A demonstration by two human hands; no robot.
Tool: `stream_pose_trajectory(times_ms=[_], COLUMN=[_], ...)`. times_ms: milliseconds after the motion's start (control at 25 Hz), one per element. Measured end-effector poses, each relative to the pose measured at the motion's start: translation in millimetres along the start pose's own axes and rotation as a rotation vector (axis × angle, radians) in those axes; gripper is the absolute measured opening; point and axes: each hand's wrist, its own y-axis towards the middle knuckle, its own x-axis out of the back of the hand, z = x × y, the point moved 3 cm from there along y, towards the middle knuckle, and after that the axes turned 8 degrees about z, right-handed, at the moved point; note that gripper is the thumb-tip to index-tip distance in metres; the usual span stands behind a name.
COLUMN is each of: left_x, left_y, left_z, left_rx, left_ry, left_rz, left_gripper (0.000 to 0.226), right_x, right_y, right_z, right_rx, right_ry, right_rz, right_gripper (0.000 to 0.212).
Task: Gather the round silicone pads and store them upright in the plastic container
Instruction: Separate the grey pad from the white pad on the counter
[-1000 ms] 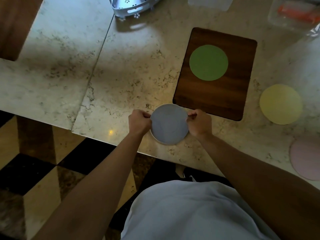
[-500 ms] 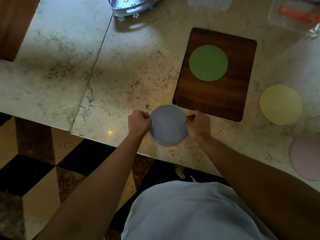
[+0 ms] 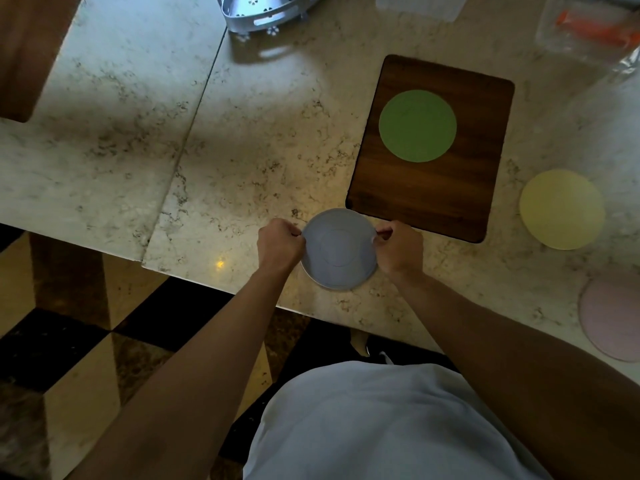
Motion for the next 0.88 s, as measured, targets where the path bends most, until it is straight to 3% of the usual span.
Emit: stream_pose_trajectory(times_ms=[640,880], left_x=[-2,-2], left_y=[-1,3], left_z=[-5,-1], left_rx=[0.131,0.184], left_ry=[-0.017,-0.12], left_rz=[-0.004,0.053], left_gripper=[0.008,0.009], right_x=[11,12], right_y=[-6,-4], right_z=[13,12], right_rx=[-0.139,-0.213], right_ry=[-0.085,-0.024], right_rz=[0.049,0.1], right_gripper=[0.02,0.038])
